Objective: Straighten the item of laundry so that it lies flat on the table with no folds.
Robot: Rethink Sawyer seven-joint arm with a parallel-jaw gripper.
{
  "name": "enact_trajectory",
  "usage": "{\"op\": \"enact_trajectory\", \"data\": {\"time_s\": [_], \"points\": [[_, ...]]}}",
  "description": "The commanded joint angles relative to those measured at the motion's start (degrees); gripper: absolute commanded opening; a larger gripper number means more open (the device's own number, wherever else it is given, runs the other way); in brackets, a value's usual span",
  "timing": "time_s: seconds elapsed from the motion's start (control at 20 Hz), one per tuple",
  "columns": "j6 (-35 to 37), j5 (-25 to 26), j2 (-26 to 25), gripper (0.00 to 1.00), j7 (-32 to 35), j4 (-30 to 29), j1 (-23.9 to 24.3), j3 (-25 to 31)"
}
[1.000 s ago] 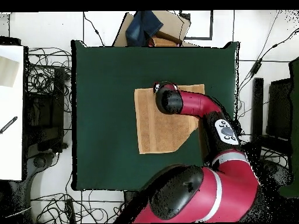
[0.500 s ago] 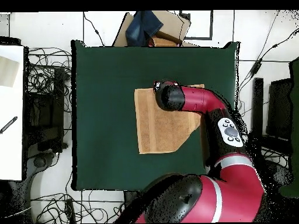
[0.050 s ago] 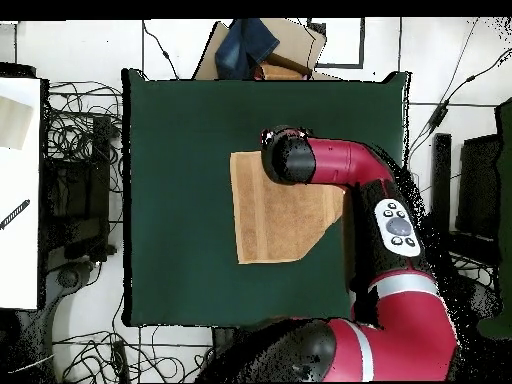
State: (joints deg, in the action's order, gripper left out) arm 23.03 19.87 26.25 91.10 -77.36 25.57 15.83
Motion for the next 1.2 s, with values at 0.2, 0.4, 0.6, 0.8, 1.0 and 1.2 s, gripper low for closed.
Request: {"op": "enact_trajectory", "data": {"time_s": [0.2,0.4,0.6,0.8,1.0,1.2], "points": [[2.9,4.9,-3.7,1.0,-5.7,-4.4,0.0,5.4],[0.1,5.4,-3.8,1.0,-2.5,-5.8,-0.6,4.1],[-1.1,5.0,-2.4,1.0,0.7,-8.3,-1.5,2.5],[-1.5,4.4,-2.1,1.0,2.3,-9.8,-1.7,1.9],[-1.8,4.1,-1.9,1.0,3.2,-10.5,-2.0,1.5],[-1.4,3.4,-1.6,1.0,4.2,-11.2,-2.4,1.1]]}}
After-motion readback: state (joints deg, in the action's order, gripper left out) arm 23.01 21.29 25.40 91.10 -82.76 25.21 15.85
